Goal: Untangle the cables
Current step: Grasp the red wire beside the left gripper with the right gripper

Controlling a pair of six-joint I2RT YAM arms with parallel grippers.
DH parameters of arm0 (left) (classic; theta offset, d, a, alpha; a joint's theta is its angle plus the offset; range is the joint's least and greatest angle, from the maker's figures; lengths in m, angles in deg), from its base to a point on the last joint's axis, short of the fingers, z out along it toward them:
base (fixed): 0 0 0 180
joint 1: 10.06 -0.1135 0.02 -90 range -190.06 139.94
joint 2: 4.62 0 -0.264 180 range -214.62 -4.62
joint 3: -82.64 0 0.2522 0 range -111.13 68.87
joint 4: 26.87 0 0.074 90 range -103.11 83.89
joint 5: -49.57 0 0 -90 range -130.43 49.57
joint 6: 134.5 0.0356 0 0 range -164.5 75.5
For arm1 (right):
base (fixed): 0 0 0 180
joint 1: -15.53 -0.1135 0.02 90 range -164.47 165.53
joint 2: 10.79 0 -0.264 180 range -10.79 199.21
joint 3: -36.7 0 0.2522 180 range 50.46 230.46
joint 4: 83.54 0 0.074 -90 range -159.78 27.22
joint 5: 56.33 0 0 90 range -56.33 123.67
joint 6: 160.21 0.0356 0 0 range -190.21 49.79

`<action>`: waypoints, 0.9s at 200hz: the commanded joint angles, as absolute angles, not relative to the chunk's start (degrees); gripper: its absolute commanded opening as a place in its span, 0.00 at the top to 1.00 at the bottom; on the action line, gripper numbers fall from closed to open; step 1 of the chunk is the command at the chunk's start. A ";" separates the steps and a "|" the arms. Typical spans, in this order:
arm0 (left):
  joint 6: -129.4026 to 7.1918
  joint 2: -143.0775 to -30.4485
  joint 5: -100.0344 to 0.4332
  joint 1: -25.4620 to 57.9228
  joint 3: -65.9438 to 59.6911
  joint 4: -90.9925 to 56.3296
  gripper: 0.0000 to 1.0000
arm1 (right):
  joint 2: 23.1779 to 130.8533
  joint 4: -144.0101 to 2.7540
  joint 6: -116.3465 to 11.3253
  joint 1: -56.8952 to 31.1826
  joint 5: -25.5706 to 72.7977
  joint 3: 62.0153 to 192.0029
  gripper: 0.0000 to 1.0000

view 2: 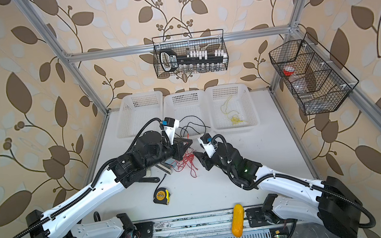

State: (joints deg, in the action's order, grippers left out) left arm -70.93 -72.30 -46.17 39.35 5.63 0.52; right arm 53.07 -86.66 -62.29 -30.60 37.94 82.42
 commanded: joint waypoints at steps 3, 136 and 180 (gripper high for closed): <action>-72.13 -71.79 -49.36 38.90 2.98 -2.72 1.00 | 56.29 -91.40 -61.14 -30.88 36.83 84.97 0.51; -70.97 -65.21 -38.36 38.90 11.46 -0.65 0.68 | 50.76 -78.10 -67.76 -29.31 49.79 99.47 1.00; -70.25 -65.26 -34.96 38.81 13.47 -0.34 0.45 | 49.73 -63.85 -69.68 -29.39 50.50 114.60 1.00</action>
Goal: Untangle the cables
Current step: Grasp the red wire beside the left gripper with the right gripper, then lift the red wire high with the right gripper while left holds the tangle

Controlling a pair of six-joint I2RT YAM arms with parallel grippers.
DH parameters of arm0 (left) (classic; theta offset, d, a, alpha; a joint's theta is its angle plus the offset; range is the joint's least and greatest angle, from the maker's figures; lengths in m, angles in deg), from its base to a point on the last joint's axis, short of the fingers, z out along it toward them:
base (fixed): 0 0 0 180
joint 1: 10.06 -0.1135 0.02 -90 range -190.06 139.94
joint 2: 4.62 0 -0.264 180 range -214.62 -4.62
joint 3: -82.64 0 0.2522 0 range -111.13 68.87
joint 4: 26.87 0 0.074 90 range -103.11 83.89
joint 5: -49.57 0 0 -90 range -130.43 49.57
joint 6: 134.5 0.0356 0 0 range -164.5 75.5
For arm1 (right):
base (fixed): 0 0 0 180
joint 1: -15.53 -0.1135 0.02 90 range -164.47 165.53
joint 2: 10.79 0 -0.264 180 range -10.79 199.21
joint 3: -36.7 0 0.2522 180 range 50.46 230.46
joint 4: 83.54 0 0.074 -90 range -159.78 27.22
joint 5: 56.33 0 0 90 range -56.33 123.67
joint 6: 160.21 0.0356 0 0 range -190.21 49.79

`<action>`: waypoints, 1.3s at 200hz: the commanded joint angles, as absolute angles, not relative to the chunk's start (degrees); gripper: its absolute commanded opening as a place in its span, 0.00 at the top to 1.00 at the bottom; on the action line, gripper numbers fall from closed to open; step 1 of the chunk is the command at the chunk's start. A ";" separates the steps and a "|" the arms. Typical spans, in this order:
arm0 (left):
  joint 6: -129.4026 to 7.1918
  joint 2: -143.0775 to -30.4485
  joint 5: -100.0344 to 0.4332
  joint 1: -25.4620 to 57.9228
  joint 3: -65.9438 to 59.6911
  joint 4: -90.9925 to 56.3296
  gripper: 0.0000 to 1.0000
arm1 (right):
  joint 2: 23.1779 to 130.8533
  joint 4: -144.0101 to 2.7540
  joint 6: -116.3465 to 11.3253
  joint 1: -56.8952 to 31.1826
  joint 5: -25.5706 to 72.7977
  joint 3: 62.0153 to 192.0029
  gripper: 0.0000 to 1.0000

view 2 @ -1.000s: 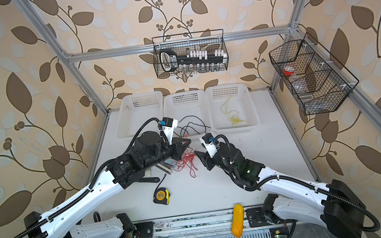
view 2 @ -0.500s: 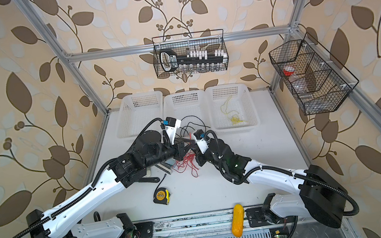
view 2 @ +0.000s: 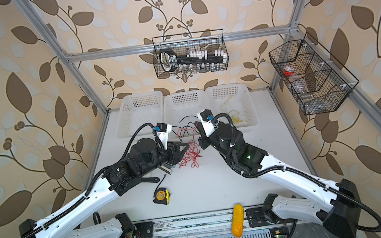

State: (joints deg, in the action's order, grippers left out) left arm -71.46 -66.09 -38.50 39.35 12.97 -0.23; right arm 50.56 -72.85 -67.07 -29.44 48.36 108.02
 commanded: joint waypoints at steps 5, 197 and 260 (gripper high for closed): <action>-70.25 -65.35 -34.78 38.81 13.65 -0.29 0.43 | 49.65 -63.08 -69.67 -29.37 50.38 115.87 1.00; -69.53 -75.81 -48.93 38.98 17.22 -17.37 0.45 | 48.81 -61.95 -65.82 -30.09 44.97 119.98 1.00; -69.80 -81.52 -46.53 39.01 18.28 -21.63 0.45 | 48.49 -61.85 -65.24 -30.97 44.04 119.81 1.00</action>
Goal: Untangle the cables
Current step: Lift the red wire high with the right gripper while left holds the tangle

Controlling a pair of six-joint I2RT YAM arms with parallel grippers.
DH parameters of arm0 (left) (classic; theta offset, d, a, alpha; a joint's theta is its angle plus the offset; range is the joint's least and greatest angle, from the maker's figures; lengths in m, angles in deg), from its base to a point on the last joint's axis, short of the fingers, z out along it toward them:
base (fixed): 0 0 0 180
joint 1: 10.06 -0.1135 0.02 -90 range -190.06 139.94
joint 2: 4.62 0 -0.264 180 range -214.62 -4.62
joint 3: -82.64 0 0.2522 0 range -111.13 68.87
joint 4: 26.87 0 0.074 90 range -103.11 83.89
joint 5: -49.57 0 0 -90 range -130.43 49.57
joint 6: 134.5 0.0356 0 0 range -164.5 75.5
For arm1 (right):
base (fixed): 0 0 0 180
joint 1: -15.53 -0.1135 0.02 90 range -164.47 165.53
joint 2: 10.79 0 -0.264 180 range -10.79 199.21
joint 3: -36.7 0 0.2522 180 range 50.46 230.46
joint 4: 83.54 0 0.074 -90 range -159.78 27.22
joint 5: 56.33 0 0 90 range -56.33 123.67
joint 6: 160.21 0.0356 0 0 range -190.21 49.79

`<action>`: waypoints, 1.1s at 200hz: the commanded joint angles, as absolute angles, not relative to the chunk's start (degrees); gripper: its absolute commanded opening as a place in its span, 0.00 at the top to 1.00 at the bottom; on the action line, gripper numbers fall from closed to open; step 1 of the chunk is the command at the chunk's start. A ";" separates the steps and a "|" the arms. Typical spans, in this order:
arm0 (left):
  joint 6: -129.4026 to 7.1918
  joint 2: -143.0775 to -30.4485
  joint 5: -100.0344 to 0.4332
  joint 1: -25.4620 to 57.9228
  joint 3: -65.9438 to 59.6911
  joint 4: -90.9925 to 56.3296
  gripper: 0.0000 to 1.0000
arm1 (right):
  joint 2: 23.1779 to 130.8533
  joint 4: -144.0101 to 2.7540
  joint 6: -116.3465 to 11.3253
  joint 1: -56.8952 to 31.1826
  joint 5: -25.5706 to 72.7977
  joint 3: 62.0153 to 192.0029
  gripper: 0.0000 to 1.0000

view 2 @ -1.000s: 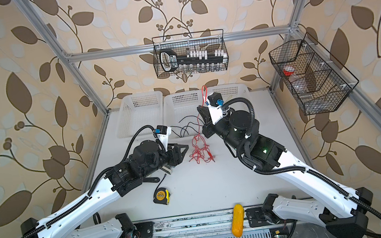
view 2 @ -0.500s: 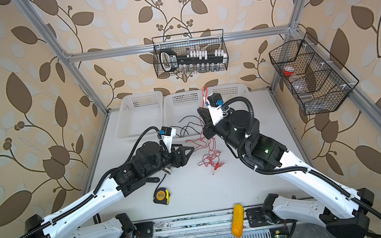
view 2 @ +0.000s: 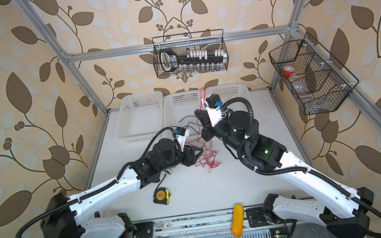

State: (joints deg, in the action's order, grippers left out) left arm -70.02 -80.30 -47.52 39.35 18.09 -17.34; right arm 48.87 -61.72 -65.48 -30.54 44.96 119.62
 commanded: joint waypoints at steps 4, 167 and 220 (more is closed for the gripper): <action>-69.77 -81.79 -46.13 38.99 18.40 -21.91 0.45 | 48.46 -61.89 -65.21 -31.04 43.87 119.80 1.00; -74.10 -84.99 -41.02 39.03 22.91 -40.14 0.67 | 47.11 -61.48 -63.18 -31.74 40.83 118.23 1.00; -75.26 -85.92 -39.09 38.98 22.51 -38.73 1.00 | 46.19 -61.17 -63.20 -31.90 44.12 117.33 1.00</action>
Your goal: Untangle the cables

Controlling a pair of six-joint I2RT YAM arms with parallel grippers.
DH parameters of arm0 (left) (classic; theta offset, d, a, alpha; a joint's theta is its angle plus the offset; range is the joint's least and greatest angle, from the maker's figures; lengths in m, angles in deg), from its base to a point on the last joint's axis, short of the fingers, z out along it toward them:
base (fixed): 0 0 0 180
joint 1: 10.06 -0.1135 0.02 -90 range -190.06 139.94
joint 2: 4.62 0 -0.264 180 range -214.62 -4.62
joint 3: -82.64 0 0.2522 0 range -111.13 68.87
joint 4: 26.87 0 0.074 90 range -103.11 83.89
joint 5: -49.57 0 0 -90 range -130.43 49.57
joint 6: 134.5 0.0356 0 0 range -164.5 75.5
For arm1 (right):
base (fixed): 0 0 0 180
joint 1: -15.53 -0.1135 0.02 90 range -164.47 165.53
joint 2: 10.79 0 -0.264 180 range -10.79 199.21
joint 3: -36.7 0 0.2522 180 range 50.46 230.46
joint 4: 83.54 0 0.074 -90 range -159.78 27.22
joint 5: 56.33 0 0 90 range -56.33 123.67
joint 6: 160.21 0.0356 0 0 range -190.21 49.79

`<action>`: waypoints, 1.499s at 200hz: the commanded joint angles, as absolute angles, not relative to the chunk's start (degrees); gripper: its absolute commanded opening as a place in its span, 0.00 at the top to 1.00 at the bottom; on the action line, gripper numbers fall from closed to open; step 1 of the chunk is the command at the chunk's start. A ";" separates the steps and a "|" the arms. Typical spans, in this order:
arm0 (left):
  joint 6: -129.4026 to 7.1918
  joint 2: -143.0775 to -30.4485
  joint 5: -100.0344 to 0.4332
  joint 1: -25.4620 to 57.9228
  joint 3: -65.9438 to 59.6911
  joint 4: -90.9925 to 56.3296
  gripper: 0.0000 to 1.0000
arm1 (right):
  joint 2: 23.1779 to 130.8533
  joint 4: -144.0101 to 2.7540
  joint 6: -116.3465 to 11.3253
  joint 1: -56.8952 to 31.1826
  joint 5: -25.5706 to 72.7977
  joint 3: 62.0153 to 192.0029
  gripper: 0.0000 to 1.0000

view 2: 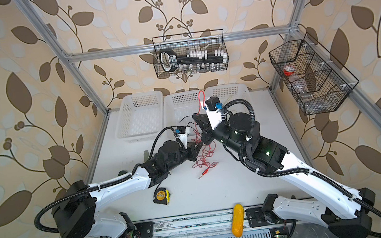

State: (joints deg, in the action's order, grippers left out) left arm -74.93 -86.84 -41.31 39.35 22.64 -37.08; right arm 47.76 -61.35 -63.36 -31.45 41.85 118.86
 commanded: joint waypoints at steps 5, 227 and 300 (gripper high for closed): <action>-75.34 -85.79 -38.54 39.01 22.55 -38.11 1.00 | 45.96 -61.08 -63.32 -31.85 44.88 117.12 1.00; -73.13 -74.97 -26.78 36.97 29.34 -14.96 1.00 | 33.86 -55.40 -58.82 -9.86 43.18 111.01 1.00; -69.95 -79.53 -34.48 36.98 25.82 -14.25 0.48 | 35.57 -58.61 -57.68 -9.87 29.73 112.43 1.00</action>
State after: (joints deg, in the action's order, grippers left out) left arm -71.46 -80.19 -31.44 37.47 28.34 -13.65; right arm 35.19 -56.24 -57.98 -10.06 35.03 111.34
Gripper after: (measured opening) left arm 0.457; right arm 0.048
